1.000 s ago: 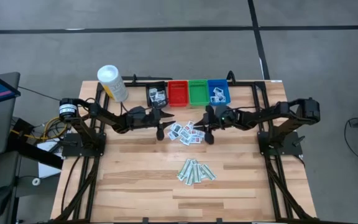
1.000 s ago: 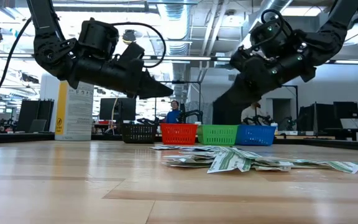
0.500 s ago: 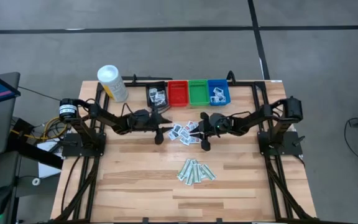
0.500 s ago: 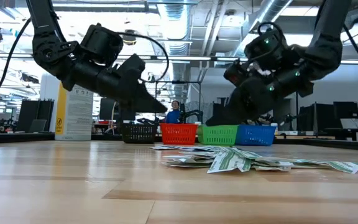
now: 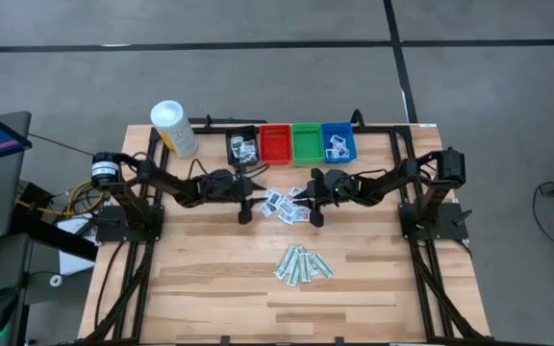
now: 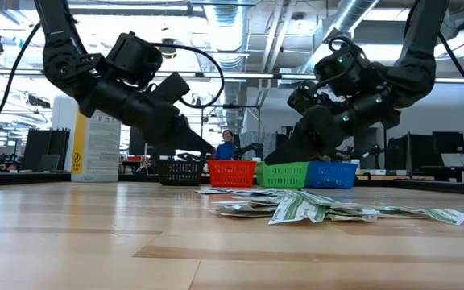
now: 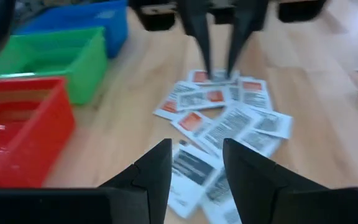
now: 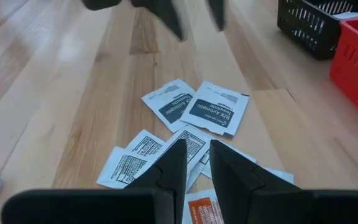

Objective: Pick & Place First Aid Supplies
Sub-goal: Put the black towelette pack into the black bin

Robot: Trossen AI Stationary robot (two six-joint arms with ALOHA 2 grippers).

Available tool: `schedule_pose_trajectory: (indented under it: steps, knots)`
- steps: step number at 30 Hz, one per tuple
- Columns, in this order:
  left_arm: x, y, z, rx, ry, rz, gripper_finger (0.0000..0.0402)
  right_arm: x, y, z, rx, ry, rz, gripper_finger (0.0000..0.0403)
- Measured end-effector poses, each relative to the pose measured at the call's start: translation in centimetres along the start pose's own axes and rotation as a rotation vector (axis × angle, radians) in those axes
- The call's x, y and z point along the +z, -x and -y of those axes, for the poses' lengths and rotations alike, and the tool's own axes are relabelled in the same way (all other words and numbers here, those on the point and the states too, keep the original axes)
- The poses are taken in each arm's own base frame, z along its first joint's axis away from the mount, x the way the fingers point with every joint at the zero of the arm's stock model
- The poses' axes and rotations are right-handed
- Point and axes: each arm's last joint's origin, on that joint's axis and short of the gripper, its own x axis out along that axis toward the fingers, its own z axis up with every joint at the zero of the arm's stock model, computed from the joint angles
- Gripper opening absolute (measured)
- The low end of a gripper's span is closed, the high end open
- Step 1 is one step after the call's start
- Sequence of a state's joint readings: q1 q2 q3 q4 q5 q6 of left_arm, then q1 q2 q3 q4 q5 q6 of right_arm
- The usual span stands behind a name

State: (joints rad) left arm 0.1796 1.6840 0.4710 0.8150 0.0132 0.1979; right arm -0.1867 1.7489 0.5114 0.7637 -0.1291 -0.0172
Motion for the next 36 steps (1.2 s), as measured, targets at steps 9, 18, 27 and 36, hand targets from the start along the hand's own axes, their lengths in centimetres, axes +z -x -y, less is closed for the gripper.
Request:
schedule_pose_trajectory:
  steps: [9, 18, 27, 36]
  knots:
    - [-0.3, 0.0, -1.6, 0.065, 0.022, -0.011, 0.0145, 0.0, 0.0, 0.0, 0.0, 0.0, 0.0, 0.0065]
    - [-2.1, -2.8, -0.8, 0.076, 0.012, -0.104, 0.0145, 0.0, 0.0, 0.0, 0.0, -0.018, 0.0, 0.0065]
    - [-3.8, -4.4, -0.6, 0.069, 0.063, -0.162, 0.0145, 0.0, 0.0, 0.0, 0.0, -0.045, 0.001, 0.0065]
    - [-4.8, -4.7, -0.3, 0.038, 0.076, -0.207, 0.0123, 0.0, 0.0, 0.0, 0.0, -0.045, 0.001, 0.0065]
